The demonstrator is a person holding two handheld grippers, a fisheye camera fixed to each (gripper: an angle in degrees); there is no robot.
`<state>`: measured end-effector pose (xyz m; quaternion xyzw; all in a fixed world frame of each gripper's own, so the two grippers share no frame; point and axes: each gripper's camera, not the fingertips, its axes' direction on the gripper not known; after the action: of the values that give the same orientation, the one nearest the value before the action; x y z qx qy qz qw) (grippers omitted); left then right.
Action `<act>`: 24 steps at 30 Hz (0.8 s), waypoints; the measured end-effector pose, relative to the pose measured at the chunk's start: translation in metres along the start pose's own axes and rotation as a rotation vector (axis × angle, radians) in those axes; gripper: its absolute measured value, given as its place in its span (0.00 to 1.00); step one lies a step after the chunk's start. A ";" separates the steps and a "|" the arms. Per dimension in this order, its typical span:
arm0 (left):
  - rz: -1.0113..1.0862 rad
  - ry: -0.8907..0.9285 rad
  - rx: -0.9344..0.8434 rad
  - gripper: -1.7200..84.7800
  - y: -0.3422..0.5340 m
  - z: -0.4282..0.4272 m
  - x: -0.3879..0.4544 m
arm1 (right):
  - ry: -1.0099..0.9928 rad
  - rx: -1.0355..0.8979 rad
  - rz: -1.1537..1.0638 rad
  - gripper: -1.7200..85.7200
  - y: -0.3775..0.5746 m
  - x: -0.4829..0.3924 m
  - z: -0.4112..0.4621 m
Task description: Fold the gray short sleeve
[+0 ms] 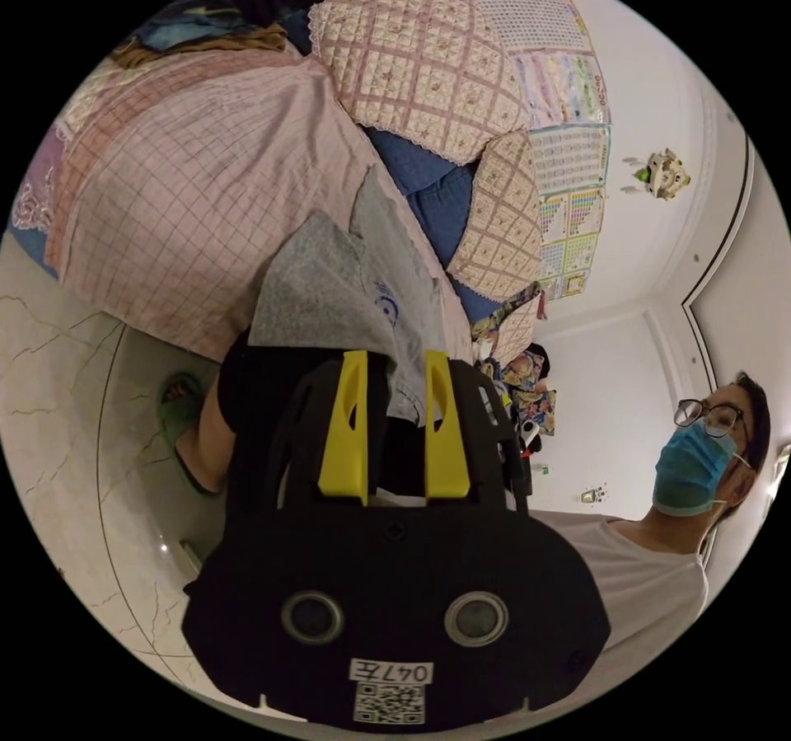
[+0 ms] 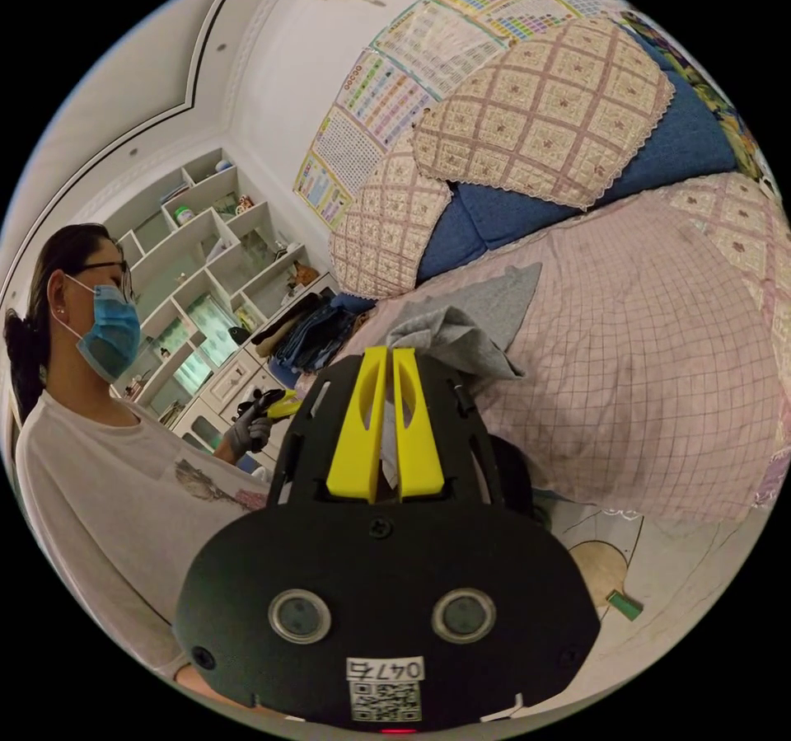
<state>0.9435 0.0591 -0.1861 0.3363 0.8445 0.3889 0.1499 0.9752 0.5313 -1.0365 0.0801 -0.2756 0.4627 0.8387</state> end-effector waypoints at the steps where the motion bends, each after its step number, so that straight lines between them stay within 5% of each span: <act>1: 0.002 -0.002 0.000 0.13 0.000 -0.001 -0.001 | -0.003 0.001 0.001 0.01 -0.002 0.000 0.001; 8: 0.049 -0.080 0.028 0.03 -0.013 -0.024 -0.029 | -0.020 0.010 -0.035 0.01 -0.021 -0.005 0.008; 13: 0.177 0.249 0.197 0.01 -0.023 -0.068 -0.039 | -0.015 0.080 -0.175 0.01 -0.050 -0.029 -0.004; 20: 0.738 0.423 0.450 0.01 -0.022 -0.216 0.070 | -0.089 0.412 -0.455 0.01 -0.086 -0.103 -0.071; 24: 0.711 0.320 0.460 0.01 -0.059 -0.260 0.100 | 0.001 0.378 -0.399 0.01 -0.116 -0.099 -0.063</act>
<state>0.7104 -0.0443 -0.0602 0.5658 0.7534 0.2657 -0.2041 1.0530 0.4184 -1.1280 0.2879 -0.1628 0.3318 0.8835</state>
